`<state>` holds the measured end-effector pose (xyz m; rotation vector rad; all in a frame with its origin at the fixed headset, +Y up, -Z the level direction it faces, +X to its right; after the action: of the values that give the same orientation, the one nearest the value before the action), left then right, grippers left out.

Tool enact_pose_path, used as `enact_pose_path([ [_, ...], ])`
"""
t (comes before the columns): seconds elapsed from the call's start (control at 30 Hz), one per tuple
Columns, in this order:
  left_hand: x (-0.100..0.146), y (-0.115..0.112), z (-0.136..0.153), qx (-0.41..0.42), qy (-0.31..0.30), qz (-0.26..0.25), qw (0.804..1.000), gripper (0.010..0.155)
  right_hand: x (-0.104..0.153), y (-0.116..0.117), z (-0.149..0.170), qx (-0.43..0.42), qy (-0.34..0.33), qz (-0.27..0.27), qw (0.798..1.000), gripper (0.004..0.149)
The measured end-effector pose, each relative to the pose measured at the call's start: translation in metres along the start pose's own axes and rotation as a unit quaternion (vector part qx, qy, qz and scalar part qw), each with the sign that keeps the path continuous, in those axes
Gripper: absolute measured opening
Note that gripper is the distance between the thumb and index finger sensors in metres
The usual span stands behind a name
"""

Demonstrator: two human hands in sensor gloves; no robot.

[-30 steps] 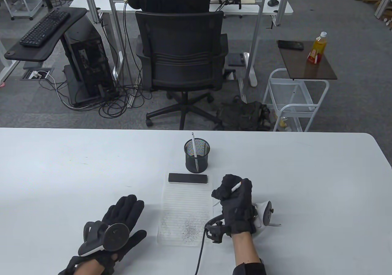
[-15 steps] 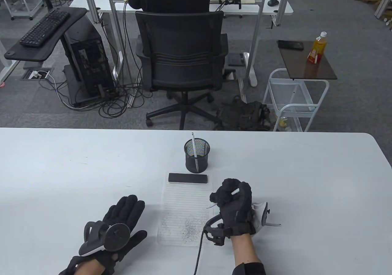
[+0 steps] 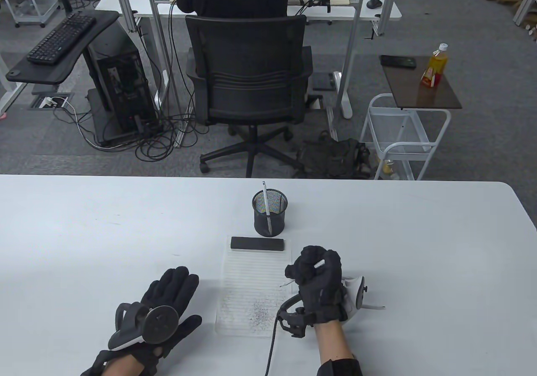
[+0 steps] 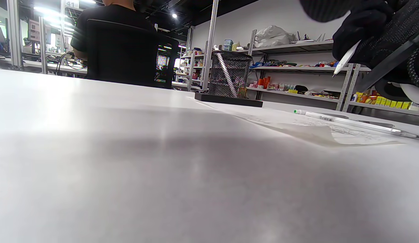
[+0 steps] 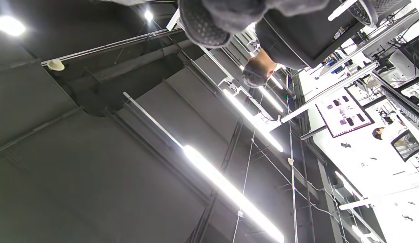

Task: Press to extend mechanical pencil leads

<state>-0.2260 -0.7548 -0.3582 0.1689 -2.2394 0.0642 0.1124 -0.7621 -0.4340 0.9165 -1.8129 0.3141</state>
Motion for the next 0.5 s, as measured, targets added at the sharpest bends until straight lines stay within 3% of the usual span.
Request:
enact_pose_path([
  [0.2,0.001,0.000,0.000,0.003,0.000,-0.002,1.000,0.087,0.001,0.000,0.005,0.013,0.009,-0.003,1.000,0.056],
  [0.37,0.000,-0.001,0.000,0.000,-0.001,0.002,1.000,0.088,0.004,0.005,0.014,0.021,0.013,-0.012,1.000,0.068],
  [0.5,-0.001,-0.001,-0.001,-0.002,-0.001,0.004,1.000,0.087,0.012,0.012,0.032,0.022,0.044,-0.029,0.998,0.069],
])
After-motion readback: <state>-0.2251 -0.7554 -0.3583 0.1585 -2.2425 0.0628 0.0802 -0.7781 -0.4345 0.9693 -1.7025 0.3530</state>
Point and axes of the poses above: the tracker on the back of each hand, its own z axis roughly to the little-finger side, its own x axis roughly from the fingertips to the wrist, y = z × x, the point moved 5 cm from there along -x, roughly from the wrist to the fingertips, and after that the axes turned 12 degrees about -y, right-handed, at the moved point
